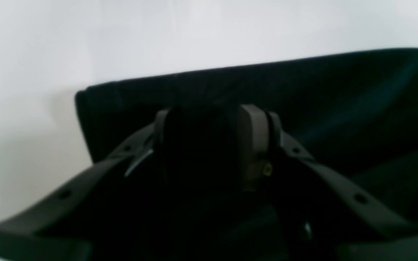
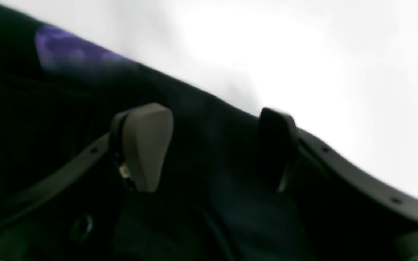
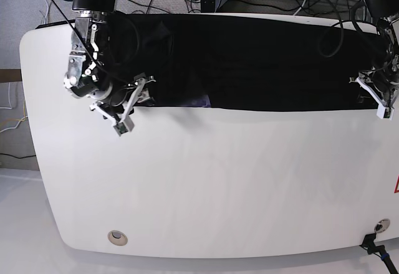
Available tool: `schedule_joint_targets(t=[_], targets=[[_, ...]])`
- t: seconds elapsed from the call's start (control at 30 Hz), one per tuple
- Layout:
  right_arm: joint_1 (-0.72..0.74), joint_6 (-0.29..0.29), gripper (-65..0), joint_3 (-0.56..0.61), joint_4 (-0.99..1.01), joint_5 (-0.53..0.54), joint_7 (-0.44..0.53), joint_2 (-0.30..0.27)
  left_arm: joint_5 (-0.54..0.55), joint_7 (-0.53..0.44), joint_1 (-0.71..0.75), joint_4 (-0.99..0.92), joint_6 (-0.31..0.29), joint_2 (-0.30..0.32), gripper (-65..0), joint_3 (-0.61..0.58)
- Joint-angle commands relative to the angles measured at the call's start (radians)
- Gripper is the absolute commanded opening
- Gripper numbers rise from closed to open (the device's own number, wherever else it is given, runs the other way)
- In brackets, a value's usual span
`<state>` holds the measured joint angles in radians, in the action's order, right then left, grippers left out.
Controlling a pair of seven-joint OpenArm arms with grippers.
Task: Fold the T-shirt properly
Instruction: 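Drag the shirt end with the right gripper along the strip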
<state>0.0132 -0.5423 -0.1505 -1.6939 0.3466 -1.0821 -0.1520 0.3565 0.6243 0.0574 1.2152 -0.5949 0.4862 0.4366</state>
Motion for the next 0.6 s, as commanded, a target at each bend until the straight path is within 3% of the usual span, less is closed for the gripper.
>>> schedule_joint_targets(t=[0.0,0.17,0.3,0.4,0.47,0.57], targets=[[0.006,-0.003,-24.9,0.067,-0.013,-0.047,0.067,0.004,0.013,-0.019,-0.014,0.016,0.0,0.024,-41.1,0.006],[-0.063,-0.008,-24.9,0.104,-0.018,-0.148,0.136,0.075,0.013,-0.019,-0.014,0.016,0.0,0.024,-41.1,0.006],[-0.124,-0.009,-24.9,0.108,-0.051,-0.148,0.135,0.107,0.013,-0.019,-0.015,0.016,0.0,0.024,-41.1,0.006],[-0.174,-0.009,-24.9,0.185,-0.107,-0.146,0.13,0.117,0.013,-0.019,-0.015,0.016,0.0,0.024,-41.1,0.006],[-0.195,-0.009,-24.9,0.234,-0.134,-0.11,0.089,0.122,0.013,-0.021,-0.015,0.016,0.0,0.024,-41.1,0.005],[-0.201,-0.009,-24.9,0.268,-0.153,0.044,0.038,0.124,0.011,-0.021,-0.041,0.015,0.0,-0.002,-41.1,0.005]])
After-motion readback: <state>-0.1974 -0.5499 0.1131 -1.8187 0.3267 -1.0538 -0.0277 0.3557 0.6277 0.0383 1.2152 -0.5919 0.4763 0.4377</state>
